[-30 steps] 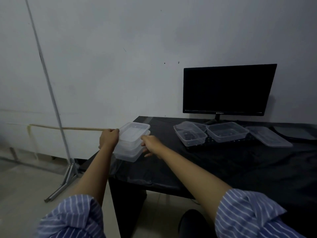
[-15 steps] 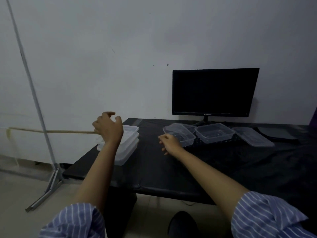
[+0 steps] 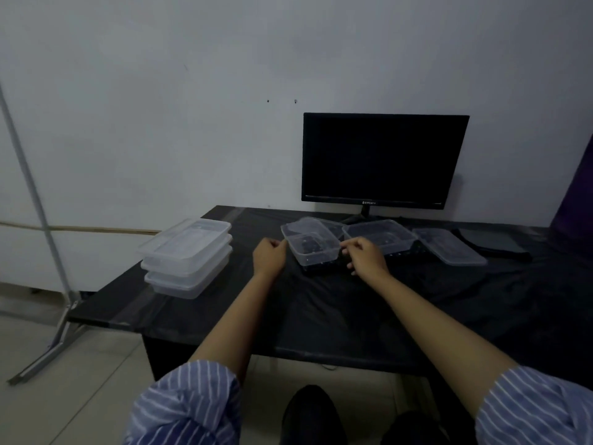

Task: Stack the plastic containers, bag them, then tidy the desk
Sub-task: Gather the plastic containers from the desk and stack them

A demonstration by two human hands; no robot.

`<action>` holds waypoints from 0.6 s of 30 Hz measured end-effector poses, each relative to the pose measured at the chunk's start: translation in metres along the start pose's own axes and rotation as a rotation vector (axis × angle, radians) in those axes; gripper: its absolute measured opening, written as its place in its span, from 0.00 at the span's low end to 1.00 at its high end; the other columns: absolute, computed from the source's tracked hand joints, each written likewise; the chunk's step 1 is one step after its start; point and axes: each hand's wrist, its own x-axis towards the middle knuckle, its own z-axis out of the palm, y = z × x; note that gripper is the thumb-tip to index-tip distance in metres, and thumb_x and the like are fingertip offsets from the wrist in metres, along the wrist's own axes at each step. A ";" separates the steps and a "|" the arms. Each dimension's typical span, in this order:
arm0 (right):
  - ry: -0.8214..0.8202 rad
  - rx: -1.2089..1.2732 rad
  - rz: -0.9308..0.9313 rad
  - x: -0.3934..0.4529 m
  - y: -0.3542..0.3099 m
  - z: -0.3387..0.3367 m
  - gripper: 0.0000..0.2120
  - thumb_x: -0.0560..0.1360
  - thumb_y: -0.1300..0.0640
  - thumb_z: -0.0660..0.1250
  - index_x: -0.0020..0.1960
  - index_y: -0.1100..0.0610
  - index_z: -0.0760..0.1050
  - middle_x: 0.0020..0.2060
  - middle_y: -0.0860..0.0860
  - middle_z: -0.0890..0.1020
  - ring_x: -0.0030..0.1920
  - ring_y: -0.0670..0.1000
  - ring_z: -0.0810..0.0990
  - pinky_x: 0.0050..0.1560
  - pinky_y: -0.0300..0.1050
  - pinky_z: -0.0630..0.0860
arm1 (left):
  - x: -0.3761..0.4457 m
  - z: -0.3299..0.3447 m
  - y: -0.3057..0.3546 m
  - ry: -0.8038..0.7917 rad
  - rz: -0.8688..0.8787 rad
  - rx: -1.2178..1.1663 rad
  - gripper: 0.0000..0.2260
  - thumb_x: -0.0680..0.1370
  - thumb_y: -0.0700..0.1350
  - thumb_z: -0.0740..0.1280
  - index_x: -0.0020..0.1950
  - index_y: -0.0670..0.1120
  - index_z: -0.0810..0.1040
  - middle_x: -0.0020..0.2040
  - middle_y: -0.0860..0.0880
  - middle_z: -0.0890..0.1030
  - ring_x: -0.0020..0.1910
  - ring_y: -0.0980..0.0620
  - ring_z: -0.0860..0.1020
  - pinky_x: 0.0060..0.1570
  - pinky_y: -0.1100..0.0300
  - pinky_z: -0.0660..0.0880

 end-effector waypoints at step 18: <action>0.333 -0.179 -0.022 0.044 0.054 -0.108 0.09 0.80 0.57 0.60 0.49 0.52 0.79 0.48 0.53 0.83 0.40 0.51 0.78 0.35 0.42 0.70 | 0.035 0.046 0.000 0.022 0.006 0.041 0.12 0.79 0.42 0.60 0.36 0.44 0.67 0.43 0.41 0.73 0.43 0.46 0.71 0.43 0.53 0.67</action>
